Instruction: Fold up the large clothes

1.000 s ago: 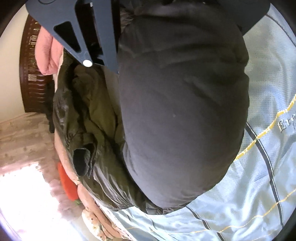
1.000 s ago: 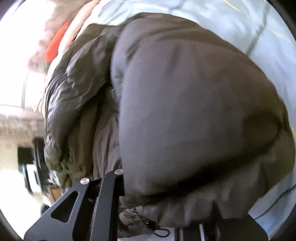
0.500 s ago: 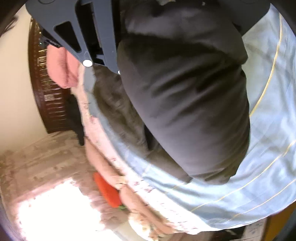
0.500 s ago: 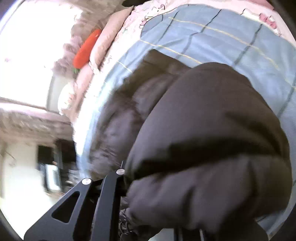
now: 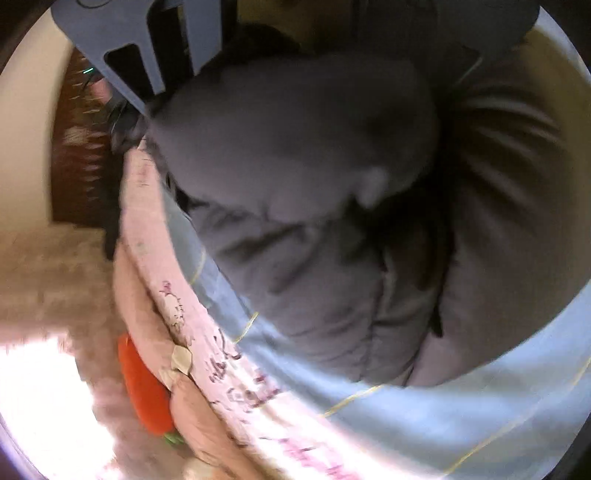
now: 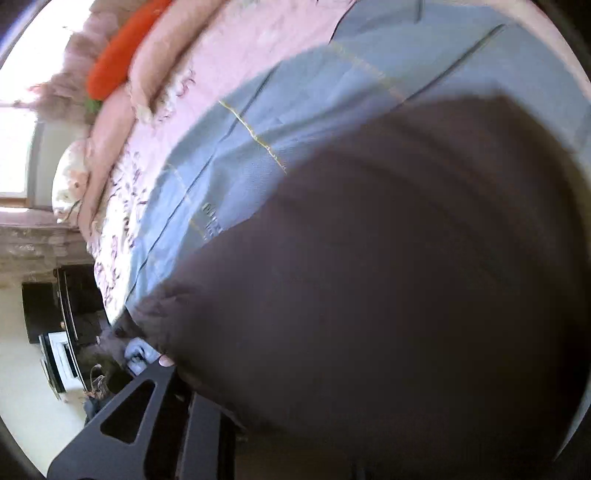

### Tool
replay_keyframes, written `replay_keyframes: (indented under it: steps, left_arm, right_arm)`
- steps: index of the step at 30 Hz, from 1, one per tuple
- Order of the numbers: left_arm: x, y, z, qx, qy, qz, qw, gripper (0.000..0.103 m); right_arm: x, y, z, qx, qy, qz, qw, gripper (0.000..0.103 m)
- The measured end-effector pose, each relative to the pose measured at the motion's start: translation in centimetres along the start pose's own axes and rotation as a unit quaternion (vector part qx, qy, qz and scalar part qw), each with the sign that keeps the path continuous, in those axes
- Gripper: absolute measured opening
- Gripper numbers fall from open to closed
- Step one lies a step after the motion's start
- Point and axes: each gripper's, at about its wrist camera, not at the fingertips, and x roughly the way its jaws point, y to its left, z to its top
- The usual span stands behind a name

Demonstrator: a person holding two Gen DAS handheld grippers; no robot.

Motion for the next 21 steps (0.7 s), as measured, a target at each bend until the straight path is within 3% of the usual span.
replay_keyframes:
  steps: [2,4,9,16,18,21]
  left_arm:
    - [2.0,-2.4,0.6,0.056,-0.02,0.034,0.9977,0.016]
    - [4.3,-3.0,1.4,0.067,-0.033,0.043,0.9962,0.016]
    - [6.8,-1.1,1.7,0.037,-0.058,-0.015,0.9975,0.016]
    - [5.8,0.2,0.0,0.033,-0.124,-0.074,0.989,0.02]
    - [5.4,-0.3,-0.1,0.031,-0.114,-0.064,0.991,0.022]
    - [4.2,-2.1,0.5,0.066,-0.07,-0.032,0.9948,0.03]
  right_arm:
    - [1.6,0.9,1.5,-0.007,-0.015,-0.023,1.0,0.012]
    - [2.8,1.2,2.1,-0.019,-0.035,-0.036,0.999,0.012]
    - [5.0,1.2,1.9,-0.074,-0.09,-0.019,0.993,0.012]
    - [5.5,-0.6,1.5,-0.082,-0.098,0.036,0.991,0.012]
    - [4.6,-1.1,0.7,-0.087,-0.108,0.051,0.989,0.014]
    - [2.8,-1.5,0.1,-0.092,-0.084,0.052,0.991,0.019]
